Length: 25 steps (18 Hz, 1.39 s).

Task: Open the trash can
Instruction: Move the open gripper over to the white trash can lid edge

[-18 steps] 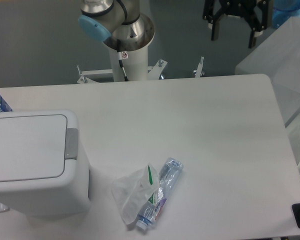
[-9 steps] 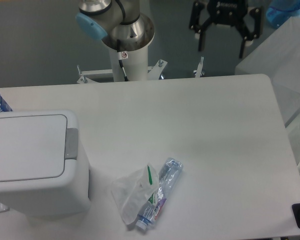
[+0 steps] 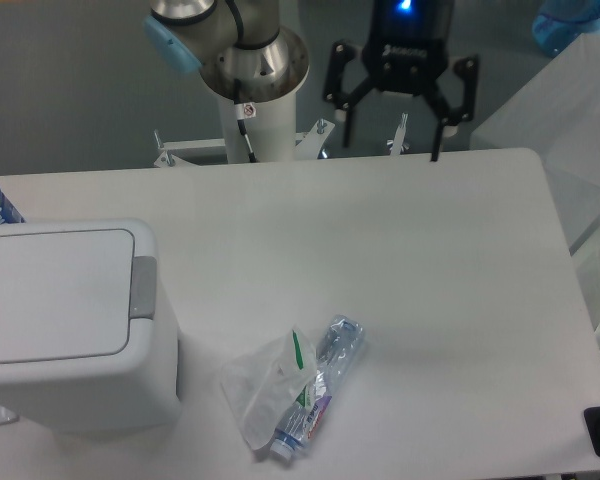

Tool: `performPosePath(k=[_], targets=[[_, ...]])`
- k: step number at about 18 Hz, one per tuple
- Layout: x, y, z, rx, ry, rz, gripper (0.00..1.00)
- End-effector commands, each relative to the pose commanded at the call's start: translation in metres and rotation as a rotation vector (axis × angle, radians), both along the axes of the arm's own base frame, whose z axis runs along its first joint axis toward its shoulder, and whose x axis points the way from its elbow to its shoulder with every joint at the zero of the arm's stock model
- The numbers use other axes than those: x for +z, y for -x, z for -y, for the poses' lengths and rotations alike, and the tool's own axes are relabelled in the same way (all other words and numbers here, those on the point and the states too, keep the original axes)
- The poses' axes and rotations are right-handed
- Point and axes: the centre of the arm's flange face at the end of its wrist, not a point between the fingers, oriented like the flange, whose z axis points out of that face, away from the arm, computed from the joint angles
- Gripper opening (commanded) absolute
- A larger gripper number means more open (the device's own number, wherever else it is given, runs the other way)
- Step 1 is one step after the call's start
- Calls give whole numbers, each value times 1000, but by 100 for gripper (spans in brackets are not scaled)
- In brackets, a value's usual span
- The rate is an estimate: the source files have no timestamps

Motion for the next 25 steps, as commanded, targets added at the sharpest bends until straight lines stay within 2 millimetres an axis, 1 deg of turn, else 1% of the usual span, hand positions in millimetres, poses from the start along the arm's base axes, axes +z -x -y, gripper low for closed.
performPosePath(k=[4, 5, 6, 8, 9, 11, 13, 14, 19, 22, 24, 25], targets=[[-7, -13, -24, 24, -11, 56, 100], [-9, -14, -28, 40, -14, 77, 100], [-14, -14, -35, 54, -12, 104, 100], [-15, -16, -51, 66, -14, 130, 100], [-17, -19, -60, 70, -18, 145, 100], [-27, -32, -90, 71, -41, 163, 100], [-39, -40, -114, 103, -77, 182, 100], [-43, -44, -123, 118, -86, 197, 100], [-54, -46, -127, 132, -77, 219, 100], [-64, -55, -138, 111, -60, 234, 100], [-72, -56, -141, 109, -49, 242, 100], [-76, -59, -144, 99, -43, 244, 100]])
